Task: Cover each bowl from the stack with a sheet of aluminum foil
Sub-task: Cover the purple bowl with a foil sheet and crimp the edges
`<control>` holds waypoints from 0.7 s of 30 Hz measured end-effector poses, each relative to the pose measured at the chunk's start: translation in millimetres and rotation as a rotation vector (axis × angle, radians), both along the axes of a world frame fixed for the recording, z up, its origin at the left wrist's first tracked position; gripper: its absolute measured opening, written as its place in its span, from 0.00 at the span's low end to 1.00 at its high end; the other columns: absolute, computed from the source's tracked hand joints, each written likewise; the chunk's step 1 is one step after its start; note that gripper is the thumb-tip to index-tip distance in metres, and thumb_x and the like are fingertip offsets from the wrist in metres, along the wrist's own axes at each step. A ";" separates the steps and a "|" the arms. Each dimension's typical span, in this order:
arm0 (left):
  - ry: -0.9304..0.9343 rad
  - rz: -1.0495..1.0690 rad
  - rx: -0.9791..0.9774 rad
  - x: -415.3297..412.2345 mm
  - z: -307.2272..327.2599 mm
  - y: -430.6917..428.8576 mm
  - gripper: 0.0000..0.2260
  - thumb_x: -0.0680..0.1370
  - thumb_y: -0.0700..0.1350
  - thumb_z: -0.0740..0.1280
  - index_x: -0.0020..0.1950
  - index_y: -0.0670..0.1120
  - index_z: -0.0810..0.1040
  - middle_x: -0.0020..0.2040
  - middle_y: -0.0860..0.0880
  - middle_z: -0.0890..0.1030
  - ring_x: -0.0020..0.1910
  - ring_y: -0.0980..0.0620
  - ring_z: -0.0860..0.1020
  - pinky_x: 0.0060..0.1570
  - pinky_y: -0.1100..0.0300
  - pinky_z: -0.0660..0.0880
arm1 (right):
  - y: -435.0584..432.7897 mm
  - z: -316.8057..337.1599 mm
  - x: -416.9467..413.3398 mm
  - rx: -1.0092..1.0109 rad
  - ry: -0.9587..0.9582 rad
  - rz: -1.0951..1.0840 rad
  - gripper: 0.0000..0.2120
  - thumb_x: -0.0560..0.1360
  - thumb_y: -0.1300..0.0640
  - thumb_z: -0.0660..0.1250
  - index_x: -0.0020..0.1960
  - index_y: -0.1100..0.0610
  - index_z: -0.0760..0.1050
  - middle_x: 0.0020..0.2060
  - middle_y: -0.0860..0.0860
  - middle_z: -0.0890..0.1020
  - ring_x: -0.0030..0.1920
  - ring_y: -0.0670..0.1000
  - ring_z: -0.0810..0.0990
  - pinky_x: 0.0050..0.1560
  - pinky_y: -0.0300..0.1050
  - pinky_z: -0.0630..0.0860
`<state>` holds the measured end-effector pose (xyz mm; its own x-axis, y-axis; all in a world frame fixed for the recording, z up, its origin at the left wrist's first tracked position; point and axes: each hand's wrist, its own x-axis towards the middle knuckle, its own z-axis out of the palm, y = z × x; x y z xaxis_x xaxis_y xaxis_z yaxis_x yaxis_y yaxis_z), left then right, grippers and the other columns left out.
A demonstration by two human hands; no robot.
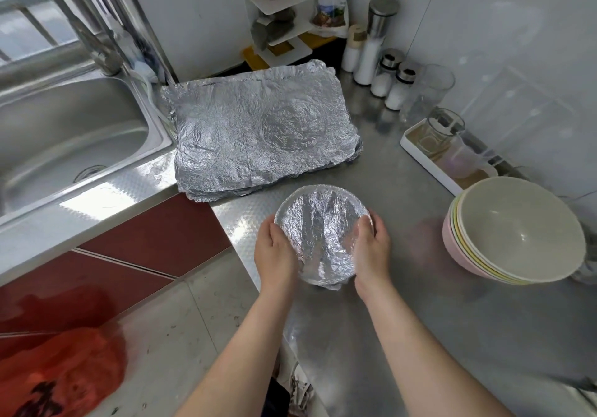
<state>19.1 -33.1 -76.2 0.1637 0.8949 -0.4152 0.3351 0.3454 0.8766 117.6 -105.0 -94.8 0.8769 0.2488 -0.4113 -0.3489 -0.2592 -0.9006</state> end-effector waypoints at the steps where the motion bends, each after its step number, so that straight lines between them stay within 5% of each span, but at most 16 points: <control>1: 0.016 -0.030 0.006 -3.7 -0.3 1.7 0.16 0.81 0.49 0.54 0.64 0.46 0.74 0.58 0.43 0.79 0.59 0.41 0.76 0.61 0.44 0.72 | -1.8 9.0 5.5 -0.010 -0.008 0.026 0.22 0.79 0.49 0.59 0.68 0.61 0.70 0.61 0.55 0.78 0.62 0.53 0.76 0.61 0.50 0.74; 3: 0.069 -0.107 0.048 -8.3 3.3 5.0 0.10 0.81 0.47 0.57 0.57 0.50 0.76 0.47 0.56 0.79 0.48 0.55 0.76 0.50 0.56 0.72 | -9.8 22.8 18.3 -0.029 -0.049 0.040 0.18 0.81 0.57 0.58 0.63 0.71 0.69 0.59 0.66 0.75 0.58 0.62 0.75 0.57 0.56 0.71; 5: 0.111 -0.170 0.107 -11.6 5.7 9.7 0.09 0.81 0.46 0.58 0.44 0.49 0.76 0.36 0.58 0.75 0.35 0.60 0.71 0.38 0.60 0.66 | -18.1 30.2 24.0 -0.076 -0.109 0.085 0.14 0.81 0.60 0.56 0.50 0.71 0.74 0.45 0.68 0.78 0.43 0.63 0.76 0.44 0.58 0.71; 7: 0.148 -0.227 0.180 -11.6 2.2 14.3 0.16 0.81 0.44 0.59 0.34 0.42 0.70 0.27 0.53 0.68 0.27 0.55 0.63 0.31 0.59 0.59 | -24.7 30.3 24.2 -0.163 -0.174 0.188 0.15 0.80 0.59 0.56 0.35 0.61 0.68 0.29 0.56 0.69 0.30 0.52 0.66 0.35 0.50 0.65; 10: 0.222 -0.311 0.220 -8.4 1.6 18.2 0.17 0.79 0.42 0.59 0.29 0.45 0.66 0.22 0.54 0.63 0.24 0.56 0.60 0.27 0.63 0.56 | -28.7 24.1 24.7 -0.249 -0.234 0.268 0.16 0.79 0.61 0.56 0.32 0.56 0.61 0.27 0.49 0.62 0.30 0.48 0.60 0.34 0.46 0.58; 13: 0.213 -0.291 0.193 -7.4 6.2 26.4 0.14 0.79 0.43 0.60 0.33 0.49 0.70 0.28 0.55 0.69 0.30 0.56 0.65 0.33 0.59 0.61 | -32.2 27.8 27.9 -0.321 -0.240 0.311 0.16 0.80 0.60 0.57 0.33 0.56 0.63 0.26 0.49 0.65 0.30 0.49 0.62 0.31 0.47 0.58; 17: 0.333 -0.295 0.274 -4.6 9.8 59.8 0.10 0.79 0.42 0.63 0.57 0.47 0.81 0.53 0.50 0.81 0.53 0.51 0.78 0.51 0.58 0.71 | -33.2 29.8 40.7 -0.535 -0.358 0.421 0.17 0.78 0.58 0.59 0.32 0.60 0.66 0.25 0.52 0.70 0.31 0.54 0.68 0.32 0.48 0.61; 21: 0.507 -0.465 0.422 8.0 -3.0 102.5 0.19 0.76 0.39 0.63 0.66 0.48 0.77 0.69 0.47 0.73 0.67 0.46 0.71 0.60 0.53 0.71 | -31.8 37.2 52.9 -0.658 -0.497 0.483 0.15 0.78 0.54 0.62 0.36 0.61 0.76 0.26 0.51 0.76 0.32 0.55 0.74 0.33 0.47 0.68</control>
